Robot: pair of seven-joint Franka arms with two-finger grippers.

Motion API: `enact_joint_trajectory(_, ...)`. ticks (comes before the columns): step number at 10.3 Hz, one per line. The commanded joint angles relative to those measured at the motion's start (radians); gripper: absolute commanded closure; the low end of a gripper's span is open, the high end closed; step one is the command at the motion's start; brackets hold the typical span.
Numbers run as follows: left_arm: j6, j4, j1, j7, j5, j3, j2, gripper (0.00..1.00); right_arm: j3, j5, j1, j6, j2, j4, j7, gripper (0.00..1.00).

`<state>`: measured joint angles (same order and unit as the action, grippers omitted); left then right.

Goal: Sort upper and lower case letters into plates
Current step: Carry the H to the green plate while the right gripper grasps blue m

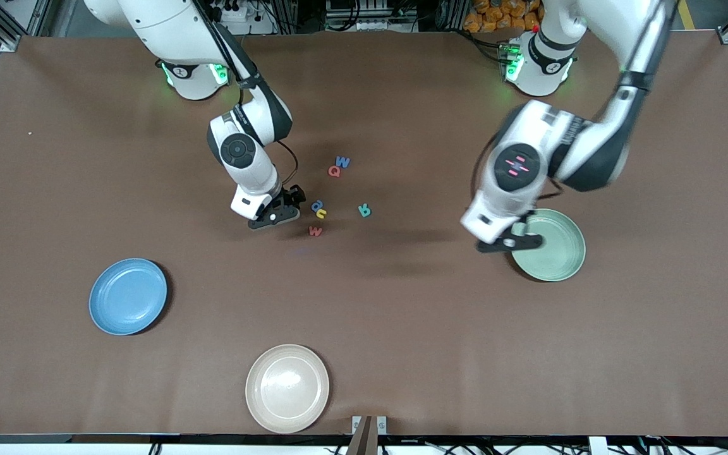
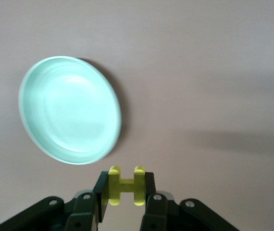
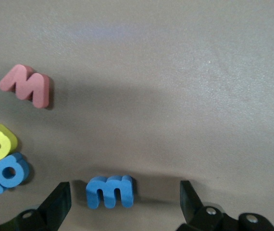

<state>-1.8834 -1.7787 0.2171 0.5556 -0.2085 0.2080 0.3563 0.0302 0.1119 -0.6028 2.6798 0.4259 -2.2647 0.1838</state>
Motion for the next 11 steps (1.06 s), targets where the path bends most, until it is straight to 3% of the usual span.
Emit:
enact_joint_trajectory(1, 0.007, -0.056, -0.074, -0.055, 0.008, 0.013, -0.017, 1.00, 0.004, 0.017, -0.011, 0.022, 0.007, -0.007, 0.006, 0.00)
enact_joint_trajectory(4, 0.007, -0.073, -0.148, -0.085, 0.009, 0.013, -0.003, 1.00, 0.005, 0.017, -0.011, 0.022, 0.007, -0.006, 0.008, 0.00)
enact_joint_trajectory(5, 0.007, -0.076, -0.162, -0.091, 0.009, 0.013, 0.004, 1.00, 0.005, 0.017, -0.011, 0.022, 0.007, -0.004, 0.006, 0.04)
enact_joint_trajectory(7, -0.019, -0.076, -0.226, -0.112, 0.009, 0.013, 0.038, 1.00, 0.004, 0.017, -0.011, 0.026, 0.007, -0.006, 0.006, 0.75)
enact_joint_trajectory(8, -0.022, -0.076, -0.229, -0.129, 0.011, 0.013, 0.041, 1.00, 0.004, 0.017, -0.012, 0.032, 0.007, -0.006, 0.008, 0.89)
enact_joint_trajectory(11, -0.039, -0.076, -0.255, -0.152, 0.014, 0.013, 0.076, 1.00, 0.004, 0.017, -0.011, 0.025, -0.010, -0.009, 0.006, 0.92)
